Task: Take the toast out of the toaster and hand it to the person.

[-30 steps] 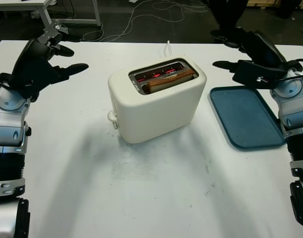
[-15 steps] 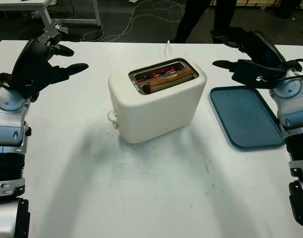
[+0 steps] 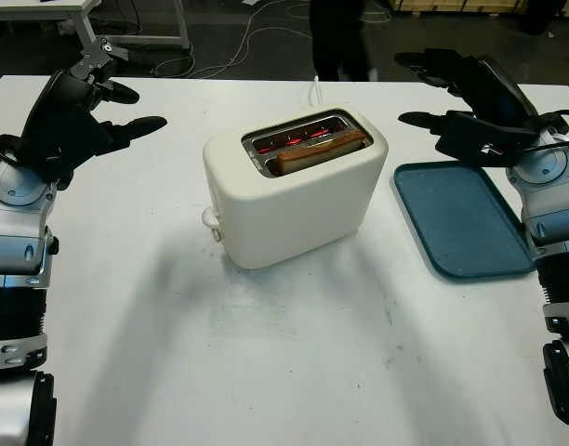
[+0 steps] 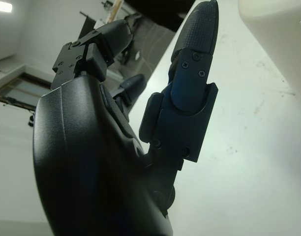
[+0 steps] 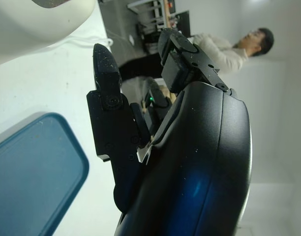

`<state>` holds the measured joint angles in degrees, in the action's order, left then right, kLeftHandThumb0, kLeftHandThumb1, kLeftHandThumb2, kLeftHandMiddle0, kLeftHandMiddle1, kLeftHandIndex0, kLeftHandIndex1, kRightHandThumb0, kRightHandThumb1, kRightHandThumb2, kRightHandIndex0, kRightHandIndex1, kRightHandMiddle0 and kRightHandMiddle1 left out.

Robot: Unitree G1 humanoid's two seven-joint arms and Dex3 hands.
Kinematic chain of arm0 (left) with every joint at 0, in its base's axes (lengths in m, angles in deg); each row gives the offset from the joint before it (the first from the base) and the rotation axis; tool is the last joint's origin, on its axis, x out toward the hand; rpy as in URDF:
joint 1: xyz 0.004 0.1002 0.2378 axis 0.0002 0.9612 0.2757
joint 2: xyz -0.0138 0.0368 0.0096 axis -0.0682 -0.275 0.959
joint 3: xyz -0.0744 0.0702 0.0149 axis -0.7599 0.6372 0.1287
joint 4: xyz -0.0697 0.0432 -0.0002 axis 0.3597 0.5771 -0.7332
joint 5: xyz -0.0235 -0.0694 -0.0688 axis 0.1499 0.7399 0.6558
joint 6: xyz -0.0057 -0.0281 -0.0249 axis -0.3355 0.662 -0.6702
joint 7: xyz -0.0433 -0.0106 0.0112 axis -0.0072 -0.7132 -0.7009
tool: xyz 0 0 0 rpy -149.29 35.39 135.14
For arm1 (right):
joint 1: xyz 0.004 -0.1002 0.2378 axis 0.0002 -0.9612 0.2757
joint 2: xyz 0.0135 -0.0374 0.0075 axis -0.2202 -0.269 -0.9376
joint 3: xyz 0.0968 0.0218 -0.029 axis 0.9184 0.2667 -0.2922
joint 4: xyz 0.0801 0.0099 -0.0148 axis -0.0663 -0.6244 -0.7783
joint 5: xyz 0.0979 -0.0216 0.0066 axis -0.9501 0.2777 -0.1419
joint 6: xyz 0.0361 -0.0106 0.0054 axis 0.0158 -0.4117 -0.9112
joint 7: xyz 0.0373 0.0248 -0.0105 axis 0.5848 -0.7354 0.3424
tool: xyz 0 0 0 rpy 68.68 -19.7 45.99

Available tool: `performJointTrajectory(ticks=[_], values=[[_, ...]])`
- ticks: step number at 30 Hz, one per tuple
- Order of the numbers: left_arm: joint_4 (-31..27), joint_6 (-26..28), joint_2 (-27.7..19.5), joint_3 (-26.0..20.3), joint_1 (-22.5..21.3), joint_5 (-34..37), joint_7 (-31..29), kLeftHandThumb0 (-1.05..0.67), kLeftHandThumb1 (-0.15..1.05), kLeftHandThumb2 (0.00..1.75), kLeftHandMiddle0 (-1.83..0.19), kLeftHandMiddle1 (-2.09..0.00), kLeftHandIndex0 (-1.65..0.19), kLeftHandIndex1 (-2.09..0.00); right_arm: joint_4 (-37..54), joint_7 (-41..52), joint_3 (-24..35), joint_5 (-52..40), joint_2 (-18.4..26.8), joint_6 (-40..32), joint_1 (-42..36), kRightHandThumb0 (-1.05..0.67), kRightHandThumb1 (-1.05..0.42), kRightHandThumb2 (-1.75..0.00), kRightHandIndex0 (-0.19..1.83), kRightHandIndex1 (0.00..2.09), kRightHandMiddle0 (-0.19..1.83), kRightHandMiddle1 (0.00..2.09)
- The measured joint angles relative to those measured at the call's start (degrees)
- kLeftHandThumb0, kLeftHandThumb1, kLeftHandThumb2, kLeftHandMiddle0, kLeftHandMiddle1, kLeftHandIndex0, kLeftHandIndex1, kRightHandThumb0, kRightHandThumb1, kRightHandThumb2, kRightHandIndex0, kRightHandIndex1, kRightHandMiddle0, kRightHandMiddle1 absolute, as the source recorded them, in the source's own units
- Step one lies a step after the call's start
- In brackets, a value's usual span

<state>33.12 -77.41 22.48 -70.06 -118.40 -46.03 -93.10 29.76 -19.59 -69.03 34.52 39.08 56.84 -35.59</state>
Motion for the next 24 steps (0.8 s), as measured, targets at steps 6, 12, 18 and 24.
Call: performJointTrajectory(ticks=[6, 12, 18, 24], values=[[0.1, -0.3, 0.0, 0.0, 0.0, 0.0, 0.0, -0.78, 0.90, 0.01, 0.00, -1.24, -0.06, -1.05, 0.0, 0.0, 0.3, -0.2, 0.0, 0.1, -0.1, -0.36, -0.92, -0.12, 0.46, 0.00, 0.45, 0.00], [0.6, -0.7, 0.0, 0.0, 0.0, 0.0, 0.0, -0.76, 0.90, 0.01, 0.00, -1.25, -0.06, -1.06, 0.0, 0.0, 0.4, -0.3, 0.0, 0.1, -0.1, -0.39, -0.92, -0.14, 0.46, 0.00, 0.45, 0.00], [0.5, -0.7, 0.0, 0.0, 0.0, 0.0, 0.0, -0.76, 0.90, 0.01, 0.00, -1.25, -0.05, -1.06, 0.0, 0.0, 0.3, -0.1, 0.0, 0.1, -0.1, -0.37, -0.92, -0.13, 0.46, 0.00, 0.45, 0.00], [0.5, -0.7, 0.0, 0.0, 0.0, 0.0, 0.0, -0.77, 0.90, 0.00, 0.00, -1.25, -0.05, -1.06, 0.0, 0.0, 0.4, -0.2, 0.0, 0.1, -0.1, -0.33, -0.92, -0.12, 0.46, 0.00, 0.44, 0.00]])
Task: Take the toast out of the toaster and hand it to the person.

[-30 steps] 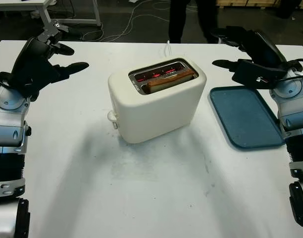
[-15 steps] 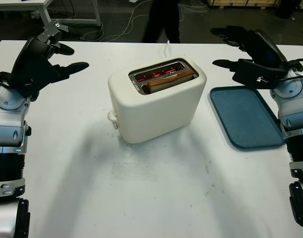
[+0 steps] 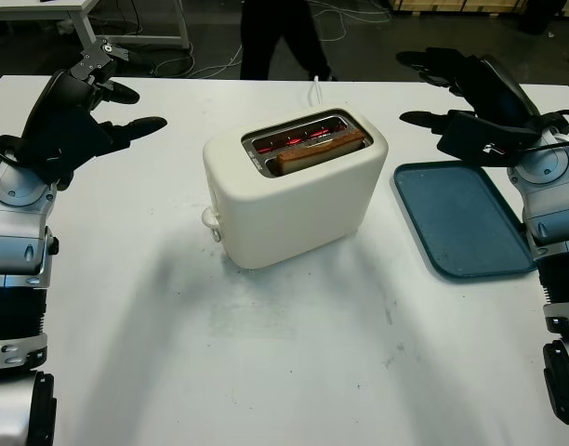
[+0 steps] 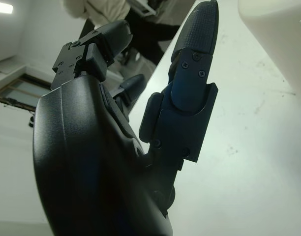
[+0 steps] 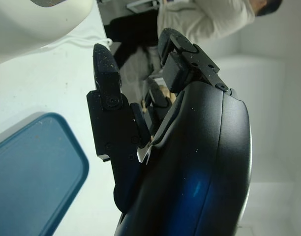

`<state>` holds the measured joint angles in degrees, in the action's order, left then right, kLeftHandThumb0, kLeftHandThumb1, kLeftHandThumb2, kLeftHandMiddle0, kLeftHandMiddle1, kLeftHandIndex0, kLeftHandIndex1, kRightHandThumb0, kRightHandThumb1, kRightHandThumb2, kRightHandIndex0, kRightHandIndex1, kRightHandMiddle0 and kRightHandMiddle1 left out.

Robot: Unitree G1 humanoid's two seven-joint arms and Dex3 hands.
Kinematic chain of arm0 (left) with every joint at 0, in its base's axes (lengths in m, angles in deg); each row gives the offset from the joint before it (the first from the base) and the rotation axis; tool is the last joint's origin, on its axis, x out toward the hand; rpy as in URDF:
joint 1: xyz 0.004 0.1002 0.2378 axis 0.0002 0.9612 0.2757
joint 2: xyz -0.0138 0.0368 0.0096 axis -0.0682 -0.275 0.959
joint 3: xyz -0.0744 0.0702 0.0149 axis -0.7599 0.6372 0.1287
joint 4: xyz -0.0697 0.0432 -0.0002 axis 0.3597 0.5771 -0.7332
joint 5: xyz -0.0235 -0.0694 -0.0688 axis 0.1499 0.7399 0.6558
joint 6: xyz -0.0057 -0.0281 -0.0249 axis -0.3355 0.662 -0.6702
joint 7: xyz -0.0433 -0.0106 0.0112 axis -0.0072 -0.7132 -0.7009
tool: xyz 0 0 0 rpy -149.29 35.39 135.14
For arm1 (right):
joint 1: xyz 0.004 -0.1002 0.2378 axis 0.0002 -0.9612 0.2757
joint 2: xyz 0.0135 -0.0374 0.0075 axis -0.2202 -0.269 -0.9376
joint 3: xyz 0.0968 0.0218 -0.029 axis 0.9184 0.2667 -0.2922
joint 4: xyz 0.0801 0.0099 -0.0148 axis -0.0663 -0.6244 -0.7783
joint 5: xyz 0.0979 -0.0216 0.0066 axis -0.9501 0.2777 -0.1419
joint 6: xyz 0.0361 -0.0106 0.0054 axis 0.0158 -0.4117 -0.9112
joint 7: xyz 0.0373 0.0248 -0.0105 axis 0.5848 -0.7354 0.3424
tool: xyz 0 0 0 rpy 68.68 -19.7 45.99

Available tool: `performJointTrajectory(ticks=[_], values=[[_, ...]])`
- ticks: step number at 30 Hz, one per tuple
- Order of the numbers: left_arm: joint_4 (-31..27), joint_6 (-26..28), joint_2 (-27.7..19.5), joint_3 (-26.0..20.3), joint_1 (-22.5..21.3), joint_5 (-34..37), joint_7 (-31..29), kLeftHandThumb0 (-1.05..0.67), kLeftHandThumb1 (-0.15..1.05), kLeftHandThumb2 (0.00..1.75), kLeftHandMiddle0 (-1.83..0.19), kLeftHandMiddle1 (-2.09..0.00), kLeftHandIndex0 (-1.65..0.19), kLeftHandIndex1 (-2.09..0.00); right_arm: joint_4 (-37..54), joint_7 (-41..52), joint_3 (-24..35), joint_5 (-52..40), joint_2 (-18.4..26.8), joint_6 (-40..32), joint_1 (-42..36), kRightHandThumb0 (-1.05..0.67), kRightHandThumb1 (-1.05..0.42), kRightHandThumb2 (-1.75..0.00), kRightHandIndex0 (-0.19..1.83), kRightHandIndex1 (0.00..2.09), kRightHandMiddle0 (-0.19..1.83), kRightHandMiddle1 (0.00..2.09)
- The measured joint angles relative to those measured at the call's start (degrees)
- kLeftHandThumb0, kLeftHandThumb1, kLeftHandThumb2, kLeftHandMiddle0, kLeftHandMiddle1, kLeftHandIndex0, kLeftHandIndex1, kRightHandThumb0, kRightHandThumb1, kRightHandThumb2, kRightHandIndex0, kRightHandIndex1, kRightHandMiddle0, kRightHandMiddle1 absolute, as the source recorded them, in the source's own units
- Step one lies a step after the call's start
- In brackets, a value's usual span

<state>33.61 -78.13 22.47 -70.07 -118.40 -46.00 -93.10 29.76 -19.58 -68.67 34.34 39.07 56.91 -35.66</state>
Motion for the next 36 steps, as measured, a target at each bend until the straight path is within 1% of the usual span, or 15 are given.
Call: performJointTrajectory(ticks=[22, 28, 34, 36], values=[[0.0, 0.0, 0.1, 0.0, 0.0, 0.0, 0.0, -0.78, 0.91, 0.01, 0.00, -1.24, -0.05, -1.07, 1.3, 0.5, 0.0, -0.1, 0.0, -0.8, -0.9, -0.33, -0.92, -0.12, 0.46, 0.00, 0.44, 0.00], [0.1, 0.0, 0.1, 0.0, 0.0, 0.0, 0.0, -0.78, 0.90, 0.00, 0.00, -1.25, -0.05, -1.06, 1.2, 0.5, 0.0, -0.1, 0.0, -0.8, -0.9, -0.38, -0.92, -0.14, 0.46, 0.00, 0.44, 0.00], [0.2, -0.1, 0.1, 0.0, 0.0, 0.1, 0.0, -0.80, 0.91, 0.01, 0.00, -1.25, -0.05, -1.06, 1.2, 0.5, 0.0, -0.1, 0.0, -0.8, -0.9, -0.36, -0.92, -0.12, 0.46, 0.00, 0.44, 0.01], [0.3, -0.1, 0.1, 0.0, 0.0, 0.1, 0.0, -0.77, 0.90, 0.00, 0.00, -1.25, -0.05, -1.06, 1.2, 0.5, 0.0, -0.1, 0.0, -0.8, -0.9, -0.37, -0.92, -0.13, 0.46, 0.01, 0.44, 0.01]])
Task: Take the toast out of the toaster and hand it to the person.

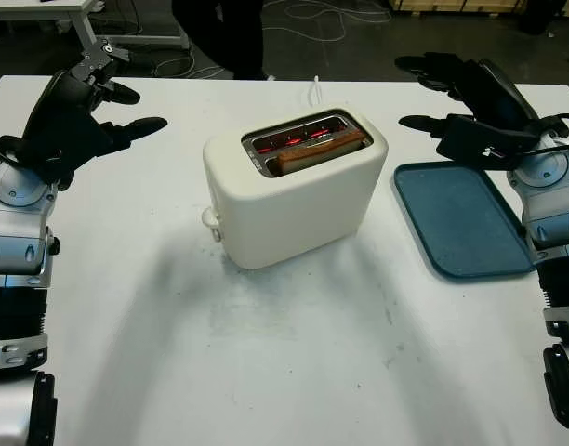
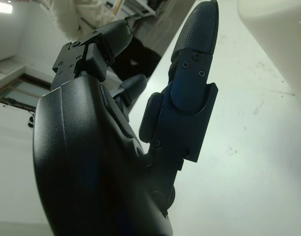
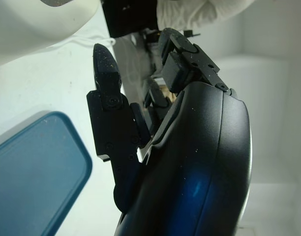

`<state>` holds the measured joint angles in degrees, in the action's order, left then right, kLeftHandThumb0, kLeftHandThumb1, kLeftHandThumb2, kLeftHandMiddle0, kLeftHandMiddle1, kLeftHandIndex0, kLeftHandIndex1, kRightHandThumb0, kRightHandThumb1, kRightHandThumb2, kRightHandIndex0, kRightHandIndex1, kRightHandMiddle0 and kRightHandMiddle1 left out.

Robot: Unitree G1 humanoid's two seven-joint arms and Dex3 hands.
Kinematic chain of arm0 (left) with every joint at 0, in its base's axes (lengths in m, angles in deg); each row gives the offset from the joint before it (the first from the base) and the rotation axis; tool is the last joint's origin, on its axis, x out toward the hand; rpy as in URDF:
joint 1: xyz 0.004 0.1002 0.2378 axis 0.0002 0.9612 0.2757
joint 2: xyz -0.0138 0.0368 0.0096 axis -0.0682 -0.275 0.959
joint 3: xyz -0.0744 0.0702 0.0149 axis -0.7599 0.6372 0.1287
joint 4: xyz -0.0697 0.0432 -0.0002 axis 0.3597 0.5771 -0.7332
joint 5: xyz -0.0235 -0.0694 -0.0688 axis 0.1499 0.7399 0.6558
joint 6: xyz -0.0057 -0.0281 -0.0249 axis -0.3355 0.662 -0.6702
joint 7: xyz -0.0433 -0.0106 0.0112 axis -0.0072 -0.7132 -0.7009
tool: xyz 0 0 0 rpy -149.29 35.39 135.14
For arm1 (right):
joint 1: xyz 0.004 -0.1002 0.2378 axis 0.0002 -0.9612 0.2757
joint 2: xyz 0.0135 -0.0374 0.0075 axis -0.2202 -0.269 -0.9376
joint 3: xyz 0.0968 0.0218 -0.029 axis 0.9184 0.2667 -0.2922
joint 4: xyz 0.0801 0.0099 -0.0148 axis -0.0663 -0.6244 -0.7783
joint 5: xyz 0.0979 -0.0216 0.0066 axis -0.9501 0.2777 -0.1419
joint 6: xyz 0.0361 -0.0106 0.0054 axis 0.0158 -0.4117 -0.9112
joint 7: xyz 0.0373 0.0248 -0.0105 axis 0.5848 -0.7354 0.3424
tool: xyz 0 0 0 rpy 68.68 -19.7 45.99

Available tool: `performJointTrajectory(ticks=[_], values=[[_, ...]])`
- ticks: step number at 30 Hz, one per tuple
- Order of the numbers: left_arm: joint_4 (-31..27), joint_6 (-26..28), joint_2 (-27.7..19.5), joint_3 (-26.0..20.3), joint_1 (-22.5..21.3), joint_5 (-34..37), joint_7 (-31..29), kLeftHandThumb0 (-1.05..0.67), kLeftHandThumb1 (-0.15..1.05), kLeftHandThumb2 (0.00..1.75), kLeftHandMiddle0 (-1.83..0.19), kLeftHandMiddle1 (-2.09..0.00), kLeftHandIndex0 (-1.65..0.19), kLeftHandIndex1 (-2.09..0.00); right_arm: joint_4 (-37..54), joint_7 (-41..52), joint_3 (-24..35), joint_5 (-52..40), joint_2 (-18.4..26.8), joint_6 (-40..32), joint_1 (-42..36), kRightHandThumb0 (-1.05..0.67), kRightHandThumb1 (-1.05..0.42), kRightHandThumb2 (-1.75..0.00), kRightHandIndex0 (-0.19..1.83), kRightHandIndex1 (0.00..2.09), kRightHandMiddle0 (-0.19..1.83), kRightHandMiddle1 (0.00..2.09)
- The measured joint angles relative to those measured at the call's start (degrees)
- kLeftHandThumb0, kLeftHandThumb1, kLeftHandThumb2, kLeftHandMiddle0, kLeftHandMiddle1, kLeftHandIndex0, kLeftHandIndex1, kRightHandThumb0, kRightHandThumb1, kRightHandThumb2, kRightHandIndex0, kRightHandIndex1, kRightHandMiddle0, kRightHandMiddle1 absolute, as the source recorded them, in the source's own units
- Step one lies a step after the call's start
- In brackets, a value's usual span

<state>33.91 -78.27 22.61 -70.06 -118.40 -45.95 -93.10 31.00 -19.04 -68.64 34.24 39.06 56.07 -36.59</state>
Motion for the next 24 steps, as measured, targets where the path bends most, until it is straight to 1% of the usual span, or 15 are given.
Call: performJointTrajectory(ticks=[9, 15, 24], values=[[-0.2, -0.3, 0.0, 0.0, 0.0, 0.0, 0.0, -0.75, 0.90, 0.00, 0.00, -1.24, -0.05, -1.06, -0.3, 0.0, 0.0, 0.1, 0.0, 0.4, 0.0, -0.41, -0.92, -0.15, 0.47, 0.01, 0.45, 0.00], [0.1, -0.7, 0.0, 0.0, 0.0, 0.0, 0.0, -0.79, 0.91, 0.00, 0.00, -1.25, -0.04, -1.07, -0.3, 0.1, 0.0, 0.1, 0.0, 0.4, 0.0, -0.41, -0.92, -0.15, 0.46, 0.01, 0.44, 0.01], [0.4, -0.7, 0.0, 0.0, 0.0, 0.0, 0.0, -0.78, 0.90, 0.00, 0.00, -1.23, -0.03, -1.07, -0.4, 0.1, 0.0, 0.1, 0.0, 0.6, 0.0, -0.35, -0.92, -0.13, 0.46, 0.00, 0.45, 0.00]])
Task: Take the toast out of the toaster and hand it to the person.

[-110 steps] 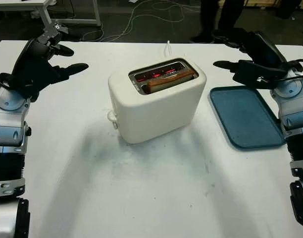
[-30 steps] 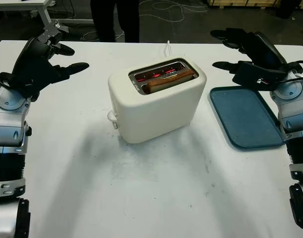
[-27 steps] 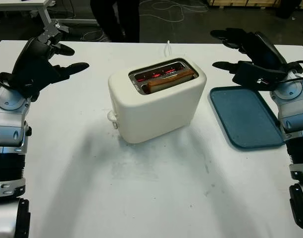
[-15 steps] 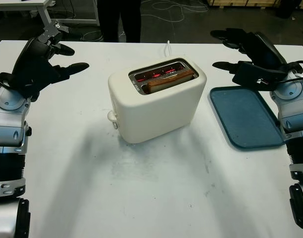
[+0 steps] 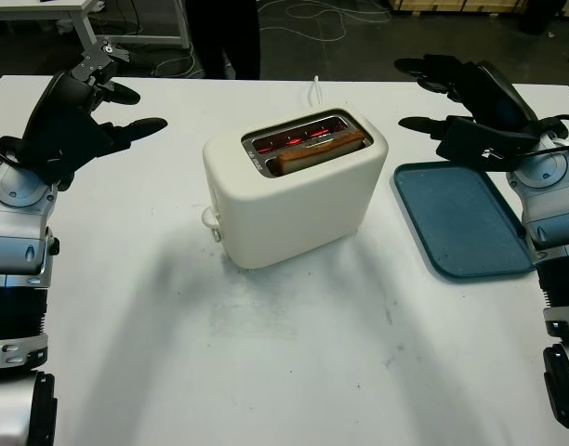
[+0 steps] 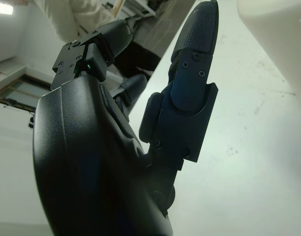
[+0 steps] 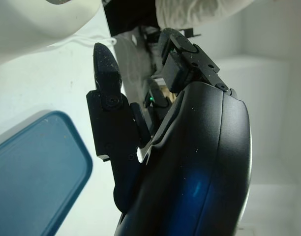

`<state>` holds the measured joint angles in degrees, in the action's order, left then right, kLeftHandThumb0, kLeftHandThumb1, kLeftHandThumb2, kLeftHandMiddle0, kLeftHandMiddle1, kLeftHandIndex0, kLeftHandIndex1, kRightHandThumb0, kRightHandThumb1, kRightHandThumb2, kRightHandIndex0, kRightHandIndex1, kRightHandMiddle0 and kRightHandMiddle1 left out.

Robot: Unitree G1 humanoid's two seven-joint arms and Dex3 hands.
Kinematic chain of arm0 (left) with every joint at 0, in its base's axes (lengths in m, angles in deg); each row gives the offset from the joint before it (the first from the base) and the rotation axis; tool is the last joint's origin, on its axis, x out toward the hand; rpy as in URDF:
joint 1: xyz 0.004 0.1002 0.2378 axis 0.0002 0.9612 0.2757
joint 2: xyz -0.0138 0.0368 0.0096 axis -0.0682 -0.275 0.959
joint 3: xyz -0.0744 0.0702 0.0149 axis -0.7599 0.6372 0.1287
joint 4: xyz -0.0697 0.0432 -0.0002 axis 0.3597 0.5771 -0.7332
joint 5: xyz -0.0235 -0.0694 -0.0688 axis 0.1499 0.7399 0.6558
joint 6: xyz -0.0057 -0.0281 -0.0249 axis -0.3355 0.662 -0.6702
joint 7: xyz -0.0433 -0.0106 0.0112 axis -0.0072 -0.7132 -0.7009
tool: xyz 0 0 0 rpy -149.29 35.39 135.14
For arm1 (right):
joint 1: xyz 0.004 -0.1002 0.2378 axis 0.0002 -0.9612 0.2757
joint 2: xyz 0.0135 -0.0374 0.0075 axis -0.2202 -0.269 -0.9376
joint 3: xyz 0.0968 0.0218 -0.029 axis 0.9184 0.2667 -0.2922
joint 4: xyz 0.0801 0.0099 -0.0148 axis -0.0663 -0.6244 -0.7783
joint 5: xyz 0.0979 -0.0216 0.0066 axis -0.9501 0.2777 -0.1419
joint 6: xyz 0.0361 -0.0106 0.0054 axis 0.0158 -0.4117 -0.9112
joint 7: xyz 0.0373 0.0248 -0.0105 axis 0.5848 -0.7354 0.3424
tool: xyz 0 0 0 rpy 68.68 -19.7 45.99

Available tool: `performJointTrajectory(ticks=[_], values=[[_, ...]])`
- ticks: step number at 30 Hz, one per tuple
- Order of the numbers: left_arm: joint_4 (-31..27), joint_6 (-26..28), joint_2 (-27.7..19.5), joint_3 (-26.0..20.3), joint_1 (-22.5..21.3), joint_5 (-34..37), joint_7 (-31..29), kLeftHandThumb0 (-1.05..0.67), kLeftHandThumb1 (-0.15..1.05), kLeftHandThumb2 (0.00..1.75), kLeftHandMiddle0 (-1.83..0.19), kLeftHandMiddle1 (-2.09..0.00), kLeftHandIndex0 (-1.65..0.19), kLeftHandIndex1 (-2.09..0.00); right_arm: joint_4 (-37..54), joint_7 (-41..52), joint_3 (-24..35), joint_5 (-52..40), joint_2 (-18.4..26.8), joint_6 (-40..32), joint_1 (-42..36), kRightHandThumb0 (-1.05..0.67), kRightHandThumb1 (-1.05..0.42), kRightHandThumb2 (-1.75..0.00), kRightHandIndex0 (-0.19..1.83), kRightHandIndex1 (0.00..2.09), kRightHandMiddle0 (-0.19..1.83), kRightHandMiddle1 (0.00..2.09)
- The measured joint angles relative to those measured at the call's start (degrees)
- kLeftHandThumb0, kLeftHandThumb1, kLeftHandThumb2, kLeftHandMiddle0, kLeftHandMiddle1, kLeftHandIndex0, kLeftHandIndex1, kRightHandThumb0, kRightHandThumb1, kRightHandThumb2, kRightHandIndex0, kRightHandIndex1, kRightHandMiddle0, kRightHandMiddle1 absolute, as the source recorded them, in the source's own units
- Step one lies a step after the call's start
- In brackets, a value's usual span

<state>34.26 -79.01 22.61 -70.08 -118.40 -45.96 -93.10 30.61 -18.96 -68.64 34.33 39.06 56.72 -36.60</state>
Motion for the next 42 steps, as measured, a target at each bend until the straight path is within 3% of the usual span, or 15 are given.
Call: performJointTrajectory(ticks=[8, 16, 28, 42], values=[[-0.1, 0.3, 0.0, 0.0, 0.0, 0.1, 0.0, -0.76, 0.90, 0.00, 0.00, -1.23, -0.03, -1.07, -0.3, -0.1, 0.0, 0.0, 0.0, 0.2, 0.0, -0.39, -0.92, -0.13, 0.48, 0.01, 0.45, 0.01], [0.0, 0.3, 0.0, 0.0, 0.0, 0.1, 0.0, -0.78, 0.90, 0.00, 0.00, -1.23, -0.04, -1.07, 0.9, 0.0, 0.0, 0.0, 0.0, -1.0, 0.0, -0.32, -0.92, -0.13, 0.46, 0.00, 0.44, 0.00], [-0.7, 0.3, 0.4, -0.2, 0.2, 0.5, 0.0, -0.74, 0.89, 0.01, 0.00, -1.22, -0.03, -1.07, -0.3, 0.0, 0.0, 0.0, 0.0, -0.4, 0.0, -0.40, -0.92, -0.15, 0.46, 0.00, 0.43, 0.00], [-0.5, 0.3, 0.4, -0.5, 0.9, 0.5, 0.0, -0.75, 0.90, 0.01, 0.00, -1.21, -0.03, -1.06, -0.7, 1.1, -0.3, 0.0, 0.0, 0.1, 0.0, -0.32, -0.92, -0.16, 0.43, 0.00, 0.40, 0.00]])
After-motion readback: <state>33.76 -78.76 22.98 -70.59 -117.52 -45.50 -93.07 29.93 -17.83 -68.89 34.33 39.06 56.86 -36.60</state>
